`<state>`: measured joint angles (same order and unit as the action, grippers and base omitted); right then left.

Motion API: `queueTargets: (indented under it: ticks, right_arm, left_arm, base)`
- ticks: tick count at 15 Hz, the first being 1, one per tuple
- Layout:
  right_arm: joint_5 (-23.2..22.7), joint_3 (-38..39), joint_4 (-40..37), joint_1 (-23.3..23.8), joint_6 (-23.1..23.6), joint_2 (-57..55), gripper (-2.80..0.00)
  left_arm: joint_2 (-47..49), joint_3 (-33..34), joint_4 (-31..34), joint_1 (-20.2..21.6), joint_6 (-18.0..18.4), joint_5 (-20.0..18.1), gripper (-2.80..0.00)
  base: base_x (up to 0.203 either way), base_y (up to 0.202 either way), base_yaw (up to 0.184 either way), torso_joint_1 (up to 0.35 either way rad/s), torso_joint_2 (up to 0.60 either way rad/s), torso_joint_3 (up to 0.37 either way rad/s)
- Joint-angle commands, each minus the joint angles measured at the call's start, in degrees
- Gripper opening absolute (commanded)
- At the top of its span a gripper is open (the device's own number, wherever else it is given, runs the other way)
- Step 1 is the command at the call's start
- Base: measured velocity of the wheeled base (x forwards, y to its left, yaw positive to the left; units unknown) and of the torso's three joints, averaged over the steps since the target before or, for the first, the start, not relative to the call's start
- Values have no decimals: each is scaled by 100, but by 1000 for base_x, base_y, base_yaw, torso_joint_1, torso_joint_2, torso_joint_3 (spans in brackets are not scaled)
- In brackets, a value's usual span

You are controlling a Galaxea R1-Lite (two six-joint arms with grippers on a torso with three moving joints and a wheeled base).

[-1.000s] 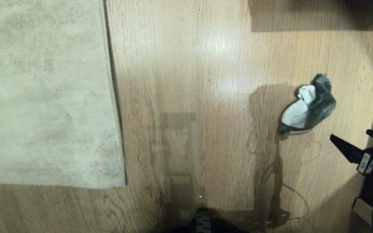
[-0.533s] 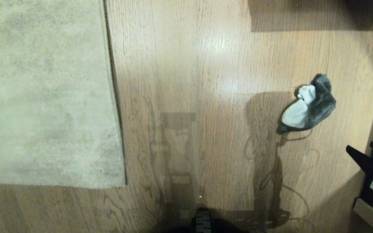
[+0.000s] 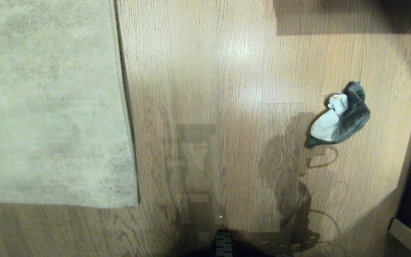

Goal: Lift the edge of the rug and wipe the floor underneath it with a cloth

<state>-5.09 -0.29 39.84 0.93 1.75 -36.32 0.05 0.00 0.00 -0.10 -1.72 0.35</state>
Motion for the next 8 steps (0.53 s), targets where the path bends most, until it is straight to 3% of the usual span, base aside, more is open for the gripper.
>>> queueTargets:
  ticks: [1,3,4,8]
  right_arm:
    - [11,-55,-1748,-38,43,2513,-280]
    - [233,-56,-3521,-75,74,3425,-280]
    - [345,-23,-4011,-88,65,3610,-280]
    - [516,29,-3911,-110,211,3624,-280]
  left_arm:
    - [4,0,0,1,-4,0,-280]
    - [4,0,0,1,2,0,-280]
    - [4,0,0,1,0,0,-280]
    - [4,0,8,1,4,0,-280]
  base:
    - [0,0,0,0,0,0]
    - [0,0,0,0,0,0]
    - [0,0,0,0,0,0]
    - [0,0,0,0,0,0]
